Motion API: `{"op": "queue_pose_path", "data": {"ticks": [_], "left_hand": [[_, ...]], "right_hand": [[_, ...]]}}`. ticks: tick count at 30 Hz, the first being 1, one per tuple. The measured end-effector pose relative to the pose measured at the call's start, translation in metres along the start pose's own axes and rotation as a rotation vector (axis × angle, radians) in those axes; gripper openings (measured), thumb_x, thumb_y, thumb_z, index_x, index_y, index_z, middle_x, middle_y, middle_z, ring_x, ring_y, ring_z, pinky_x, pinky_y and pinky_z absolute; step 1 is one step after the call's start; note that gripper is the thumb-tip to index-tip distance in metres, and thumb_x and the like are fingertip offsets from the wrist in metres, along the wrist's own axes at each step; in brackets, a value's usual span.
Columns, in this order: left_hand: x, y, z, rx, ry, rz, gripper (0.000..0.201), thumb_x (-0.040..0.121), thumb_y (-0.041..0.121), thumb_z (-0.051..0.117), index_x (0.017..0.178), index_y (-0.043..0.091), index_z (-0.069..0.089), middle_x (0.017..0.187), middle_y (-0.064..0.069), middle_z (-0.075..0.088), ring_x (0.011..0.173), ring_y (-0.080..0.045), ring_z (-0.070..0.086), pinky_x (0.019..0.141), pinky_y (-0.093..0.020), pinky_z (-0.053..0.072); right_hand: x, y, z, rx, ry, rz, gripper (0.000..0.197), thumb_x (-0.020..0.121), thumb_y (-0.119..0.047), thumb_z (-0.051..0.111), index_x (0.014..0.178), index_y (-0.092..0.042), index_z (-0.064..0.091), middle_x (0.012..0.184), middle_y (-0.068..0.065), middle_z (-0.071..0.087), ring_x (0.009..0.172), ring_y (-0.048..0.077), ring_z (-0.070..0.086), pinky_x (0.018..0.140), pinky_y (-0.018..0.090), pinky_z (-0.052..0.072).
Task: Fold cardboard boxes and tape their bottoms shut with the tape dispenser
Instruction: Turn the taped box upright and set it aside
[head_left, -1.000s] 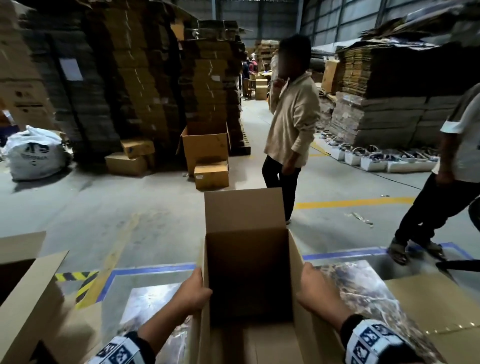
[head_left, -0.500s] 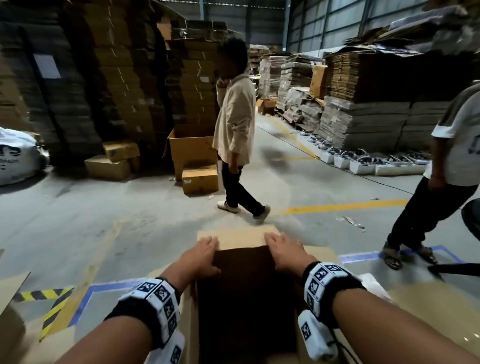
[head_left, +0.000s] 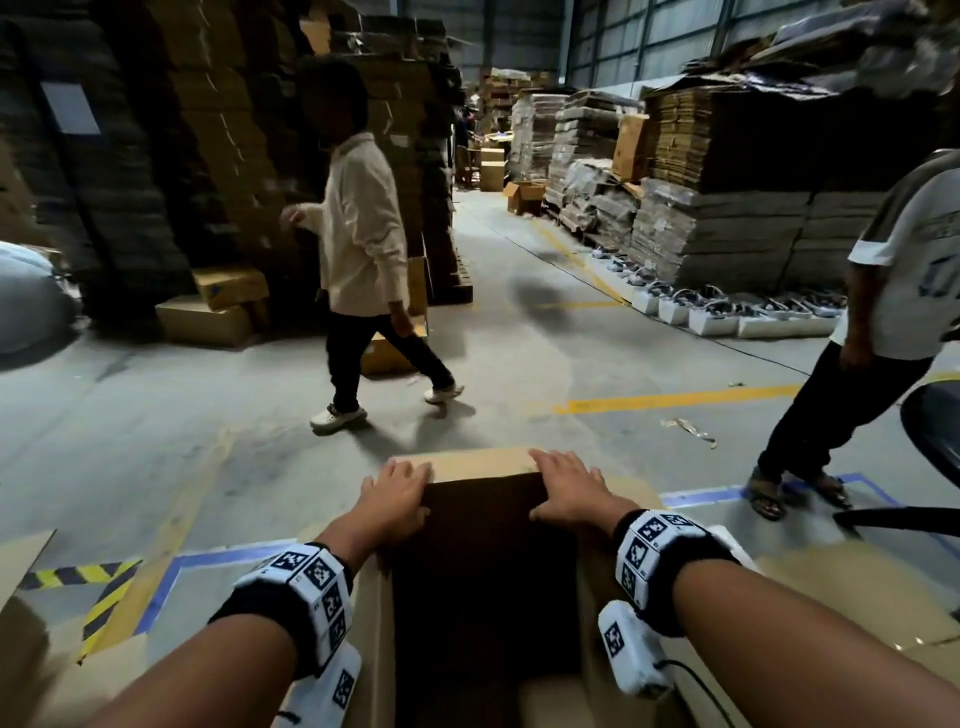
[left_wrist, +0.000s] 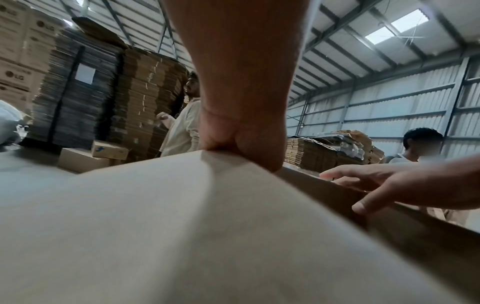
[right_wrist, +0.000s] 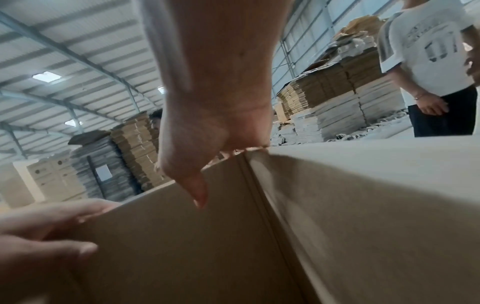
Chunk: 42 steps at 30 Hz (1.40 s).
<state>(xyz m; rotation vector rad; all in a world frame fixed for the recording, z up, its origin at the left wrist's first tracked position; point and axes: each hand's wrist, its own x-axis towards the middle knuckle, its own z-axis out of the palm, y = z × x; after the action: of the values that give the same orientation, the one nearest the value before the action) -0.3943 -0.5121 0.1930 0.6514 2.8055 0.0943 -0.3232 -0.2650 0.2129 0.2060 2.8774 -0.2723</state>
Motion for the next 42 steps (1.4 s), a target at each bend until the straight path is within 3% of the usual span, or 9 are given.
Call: {"op": "queue_pose_path", "data": {"ticks": [2,5,14,25,29,31,36,39,42], "left_hand": [[-0.018,0.008,-0.005,-0.046,-0.011,-0.046,0.078,0.098,0.039,0.052,0.157,0.021,0.004,0.164,-0.011,0.003,0.15,-0.033,-0.002,0.118,-0.054,0.012],[-0.05,0.019,-0.008,-0.134,0.01,-0.075,0.082,0.098,0.041,0.052,0.157,0.024,-0.002,0.164,-0.011,-0.007,0.15,-0.033,-0.009,0.118,-0.058,0.011],[-0.22,0.065,0.011,-0.354,0.057,-0.148,0.079,0.097,0.043,0.055,0.157,0.022,0.009,0.163,-0.014,0.002,0.15,-0.036,0.0,0.12,-0.048,0.016],[-0.414,0.116,0.098,-0.569,0.257,-0.494,0.086,0.088,0.047,0.066,0.151,0.005,0.026,0.148,-0.023,0.039,0.137,-0.037,0.036,0.113,-0.041,0.032],[-0.444,0.123,0.147,-0.756,0.12,-0.634,0.098,0.067,0.07,0.067,0.139,0.011,0.036,0.136,-0.019,0.048,0.124,-0.041,0.047,0.102,-0.049,0.043],[-0.448,0.13,0.157,-0.907,0.15,-0.649,0.08,0.066,0.06,0.064,0.129,0.016,0.042,0.127,-0.013,0.055,0.114,-0.036,0.056,0.097,-0.047,0.049],[-0.457,0.149,0.148,-1.073,0.324,-0.598,0.022,0.086,0.012,0.052,0.104,0.014,0.064,0.098,-0.009,0.069,0.084,-0.025,0.063,0.07,-0.033,0.049],[-0.473,0.154,0.146,-1.079,0.359,-0.585,0.02,0.087,0.014,0.046,0.089,0.014,0.066,0.082,-0.005,0.067,0.076,-0.023,0.06,0.063,-0.031,0.043],[-0.49,0.144,0.146,-1.084,0.424,-0.575,0.033,0.078,0.033,0.038,0.082,0.015,0.066,0.078,-0.004,0.068,0.077,-0.026,0.063,0.069,-0.037,0.05]], "right_hand": [[-0.019,-0.002,-0.01,0.045,-0.018,0.024,0.097,0.086,-0.042,0.068,0.157,-0.026,0.003,0.165,0.007,0.002,0.151,0.032,-0.001,0.115,0.06,0.018],[-0.057,-0.001,-0.02,0.044,-0.033,0.001,0.094,0.088,-0.043,0.066,0.157,-0.025,0.004,0.165,0.012,-0.003,0.15,0.037,-0.003,0.117,0.057,0.02],[-0.222,0.019,-0.029,0.2,0.049,-0.034,0.081,0.093,-0.043,0.062,0.155,-0.014,0.017,0.161,0.019,0.014,0.148,0.037,0.018,0.117,0.041,0.023],[-0.414,0.052,0.082,0.452,0.16,0.092,0.085,0.089,-0.05,0.062,0.155,-0.016,0.019,0.158,0.012,0.028,0.143,0.03,0.031,0.114,0.043,0.033],[-0.456,0.055,0.135,0.436,0.145,0.375,0.073,0.086,-0.06,0.058,0.136,-0.011,0.036,0.138,0.025,0.045,0.128,0.042,0.042,0.102,0.047,0.04],[-0.462,0.051,0.149,0.555,0.132,0.418,0.066,0.088,-0.062,0.054,0.127,-0.008,0.046,0.131,0.024,0.053,0.123,0.04,0.048,0.095,0.044,0.042],[-0.458,0.047,0.158,0.699,0.149,0.373,0.053,0.094,-0.057,0.046,0.104,-0.011,0.071,0.104,0.011,0.071,0.086,0.026,0.061,0.07,0.031,0.04],[-0.453,0.042,0.159,0.671,0.17,0.33,0.053,0.097,-0.048,0.04,0.076,-0.008,0.068,0.086,0.014,0.07,0.075,0.027,0.061,0.074,0.034,0.05],[-0.457,0.027,0.155,0.614,0.23,0.273,0.057,0.1,-0.044,0.036,0.073,-0.005,0.069,0.082,0.019,0.069,0.074,0.03,0.061,0.072,0.036,0.048]]}}
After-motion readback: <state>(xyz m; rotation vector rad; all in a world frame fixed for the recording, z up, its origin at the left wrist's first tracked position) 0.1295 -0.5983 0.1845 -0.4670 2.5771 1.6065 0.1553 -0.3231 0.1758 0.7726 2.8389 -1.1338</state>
